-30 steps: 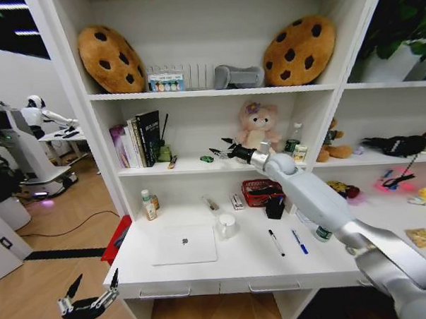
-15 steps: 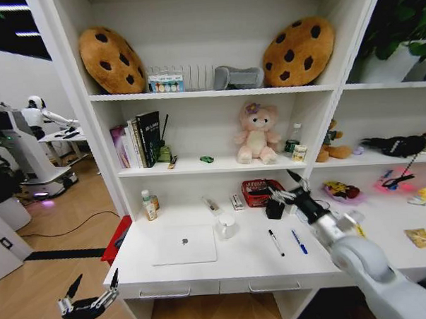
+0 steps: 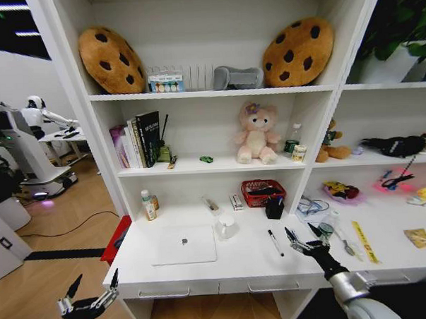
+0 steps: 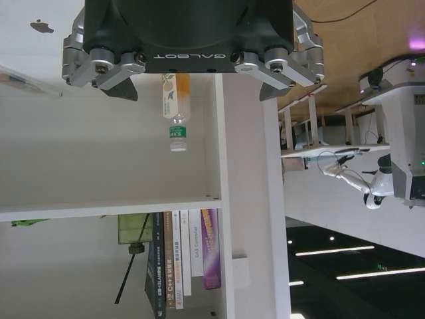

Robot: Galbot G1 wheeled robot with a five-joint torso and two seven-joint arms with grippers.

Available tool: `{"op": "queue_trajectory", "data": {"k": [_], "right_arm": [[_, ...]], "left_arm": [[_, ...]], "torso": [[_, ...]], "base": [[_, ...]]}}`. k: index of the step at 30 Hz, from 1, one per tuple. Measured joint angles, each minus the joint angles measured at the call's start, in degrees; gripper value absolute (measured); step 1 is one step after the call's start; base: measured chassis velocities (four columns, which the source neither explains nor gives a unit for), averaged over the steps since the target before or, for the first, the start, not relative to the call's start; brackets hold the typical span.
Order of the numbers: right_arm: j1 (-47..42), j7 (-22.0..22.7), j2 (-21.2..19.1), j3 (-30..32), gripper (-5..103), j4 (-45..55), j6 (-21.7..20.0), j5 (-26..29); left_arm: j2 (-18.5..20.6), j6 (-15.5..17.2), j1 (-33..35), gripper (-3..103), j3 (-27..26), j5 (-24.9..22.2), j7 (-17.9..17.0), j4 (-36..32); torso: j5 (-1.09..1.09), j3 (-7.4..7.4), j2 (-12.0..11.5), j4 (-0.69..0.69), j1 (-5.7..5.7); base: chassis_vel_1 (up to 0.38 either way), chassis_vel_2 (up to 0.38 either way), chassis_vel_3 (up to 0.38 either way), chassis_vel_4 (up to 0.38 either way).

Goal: Organize the objects on the table.

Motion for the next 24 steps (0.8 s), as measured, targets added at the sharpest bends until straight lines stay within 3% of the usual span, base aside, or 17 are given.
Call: {"op": "queue_trajectory", "data": {"k": [9,11,12,14,15,16,24], "right_arm": [[4.06,0.36,1.19,-5.62,100,-2.15,-1.01,-0.71],[5.08,3.23,1.45,-8.79,100,-1.81,-5.48,0.96],[5.08,3.23,1.45,-8.79,100,-1.81,-5.48,0.96],[6.18,6.53,1.91,-11.07,100,-1.20,-11.76,2.67],[6.18,6.53,1.91,-11.07,100,-1.20,-11.76,2.67],[7.36,8.02,2.15,-12.02,100,-1.52,-14.83,2.56],[15.53,15.86,-0.74,-17.29,100,-4.05,-23.14,4.72]], "left_arm": [[-0.01,0.00,0.00,100,0.00,0.00,0.01,0.00],[-0.02,0.00,0.00,100,0.02,0.00,0.03,0.00],[-0.02,0.00,0.00,100,0.02,0.00,0.03,0.00],[-0.02,0.00,0.00,100,0.02,0.00,0.02,0.00],[-0.02,0.00,0.00,100,0.02,0.00,0.02,0.00],[-0.02,0.00,0.00,100,0.02,0.00,0.02,0.00],[0.00,0.00,0.00,100,-0.02,0.00,-0.02,0.00]], "torso": [[0.03,0.01,-0.01,0.00,0.02],[0.03,0.01,-0.01,-0.02,0.02],[0.03,0.01,-0.01,-0.02,0.02],[0.01,0.01,0.00,-0.01,0.01],[0.01,0.01,0.00,-0.01,0.01],[0.01,0.01,-0.01,-0.04,0.01],[-0.01,0.01,-0.01,0.00,0.01]], "base": [[-0.158,-0.164,0.178,0.155],[-0.138,-0.200,0.172,0.160],[-0.089,-0.179,0.155,0.160],[-0.050,-0.097,0.062,0.062],[-0.011,-0.097,0.031,0.037],[0.000,0.000,0.000,0.000],[0.028,0.032,-0.016,-0.033]]}}
